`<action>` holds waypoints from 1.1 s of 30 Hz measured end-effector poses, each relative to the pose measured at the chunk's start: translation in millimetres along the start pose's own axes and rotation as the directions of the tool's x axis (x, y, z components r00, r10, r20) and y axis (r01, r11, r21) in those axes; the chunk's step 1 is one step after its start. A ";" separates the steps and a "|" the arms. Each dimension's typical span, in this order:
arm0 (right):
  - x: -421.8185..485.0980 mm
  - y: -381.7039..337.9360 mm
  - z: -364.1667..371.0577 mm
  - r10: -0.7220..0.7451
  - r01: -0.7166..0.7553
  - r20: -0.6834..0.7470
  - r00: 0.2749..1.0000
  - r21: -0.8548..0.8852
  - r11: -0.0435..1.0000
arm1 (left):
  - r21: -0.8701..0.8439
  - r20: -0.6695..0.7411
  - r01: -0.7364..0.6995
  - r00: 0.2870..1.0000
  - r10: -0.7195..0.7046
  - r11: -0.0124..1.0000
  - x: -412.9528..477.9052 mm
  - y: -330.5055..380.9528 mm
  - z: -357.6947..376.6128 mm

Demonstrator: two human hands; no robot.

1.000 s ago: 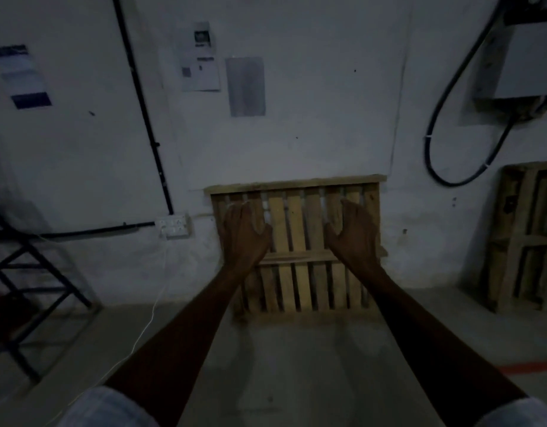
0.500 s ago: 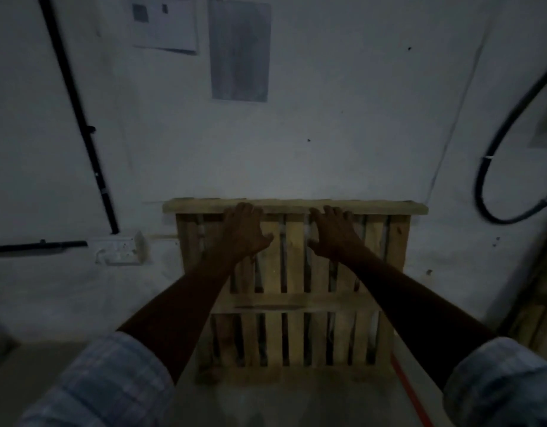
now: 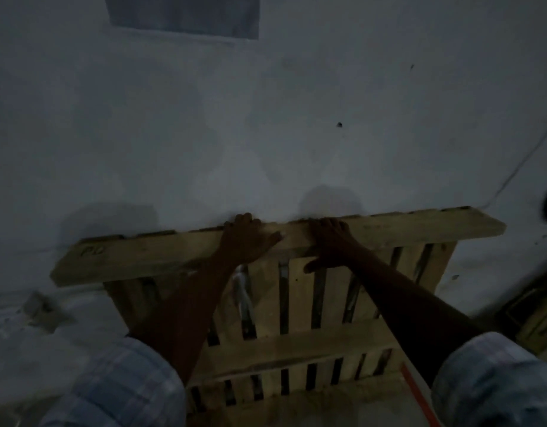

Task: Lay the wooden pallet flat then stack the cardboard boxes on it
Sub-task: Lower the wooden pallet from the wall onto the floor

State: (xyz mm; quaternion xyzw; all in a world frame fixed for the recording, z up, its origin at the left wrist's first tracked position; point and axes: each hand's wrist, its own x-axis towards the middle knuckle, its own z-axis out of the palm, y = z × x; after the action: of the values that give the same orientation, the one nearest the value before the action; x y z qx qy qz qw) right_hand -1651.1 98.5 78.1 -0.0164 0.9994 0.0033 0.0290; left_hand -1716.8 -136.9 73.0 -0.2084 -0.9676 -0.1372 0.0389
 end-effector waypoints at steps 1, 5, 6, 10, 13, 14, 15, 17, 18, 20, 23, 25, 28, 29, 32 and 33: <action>4.5 1.9 9.2 -0.011 0.011 -0.007 1.000 -0.003 1.000 | -0.013 -0.023 -0.008 1.000 0.007 1.000 3.3 -0.3 10.8; 3.5 -1.0 29.9 0.021 -0.015 -0.150 0.988 0.043 0.999 | -0.078 -0.026 -0.006 1.000 0.004 0.997 -3.4 -2.8 27.6; 1.0 -2.6 30.7 0.016 -0.009 -0.158 0.987 0.049 0.999 | -0.083 -0.030 -0.005 1.000 0.003 0.997 -5.2 -3.6 26.3; -13.3 -3.5 30.1 0.000 0.005 -0.137 0.991 0.038 0.999 | -0.078 0.004 0.014 1.000 -0.014 0.997 -21.4 4.5 10.6; -36.7 -4.2 29.6 -0.009 0.011 -0.101 0.995 0.021 1.000 | -0.066 0.063 0.059 0.996 -0.055 0.996 -47.4 16.8 1.8; -49.0 -5.4 26.6 -0.006 0.009 -0.089 0.996 0.041 0.999 | -0.060 0.106 0.075 0.992 -0.068 0.995 -57.3 22.1 -0.8; -62.8 -6.9 25.7 -0.002 0.007 -0.076 0.997 0.078 0.997 | -0.048 0.146 0.103 0.985 -0.095 0.993 -69.2 28.1 -2.5; -89.8 -10.3 25.3 -0.004 0.014 -0.075 0.997 0.145 0.989 | -0.025 0.164 0.156 0.975 -0.150 0.988 -92.2 38.1 -3.1; -106.2 -11.4 25.6 -0.013 0.034 -0.121 0.993 0.168 0.985 | -0.011 0.149 0.178 0.973 -0.174 0.984 -107.8 43.8 -3.2; -137.9 -9.2 28.8 -0.007 0.062 -0.247 0.969 0.215 0.975 | 0.002 0.078 0.220 0.972 -0.220 0.975 -141.9 57.3 1.7; -179.6 -6.3 42.3 0.042 0.050 -0.352 0.935 0.248 0.968 | 0.022 -0.020 0.284 0.959 -0.283 0.959 -194.1 80.4 11.0; -207.6 -18.3 49.7 0.063 0.001 -0.339 0.939 0.186 0.983 | 0.031 -0.036 0.334 0.942 -0.333 0.942 -227.2 93.4 13.3; -247.6 -45.2 47.3 0.109 -0.066 -0.280 0.954 0.161 0.985 | 0.078 -0.057 0.399 0.917 -0.396 0.914 -267.7 110.1 8.8; -258.8 -51.6 45.9 0.144 -0.101 -0.260 0.955 0.170 0.980 | 0.090 -0.061 0.424 0.905 -0.420 0.901 -279.2 116.7 7.1; -291.1 -63.9 49.1 0.247 -0.194 -0.214 0.945 0.241 0.951 | 0.140 0.021 0.459 0.884 -0.466 0.877 -313.0 131.5 3.3; -306.0 -68.3 53.6 0.267 -0.212 -0.222 0.938 0.243 0.946 | 0.139 0.055 0.461 0.880 -0.472 0.876 -324.3 138.0 0.0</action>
State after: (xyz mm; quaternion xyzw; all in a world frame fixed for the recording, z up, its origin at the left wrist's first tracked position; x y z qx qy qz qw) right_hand -1340.4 40.6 42.0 0.1091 0.9838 -0.1037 -0.0974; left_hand -1364.5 -143.3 64.4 0.0279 -0.9966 -0.0740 -0.0250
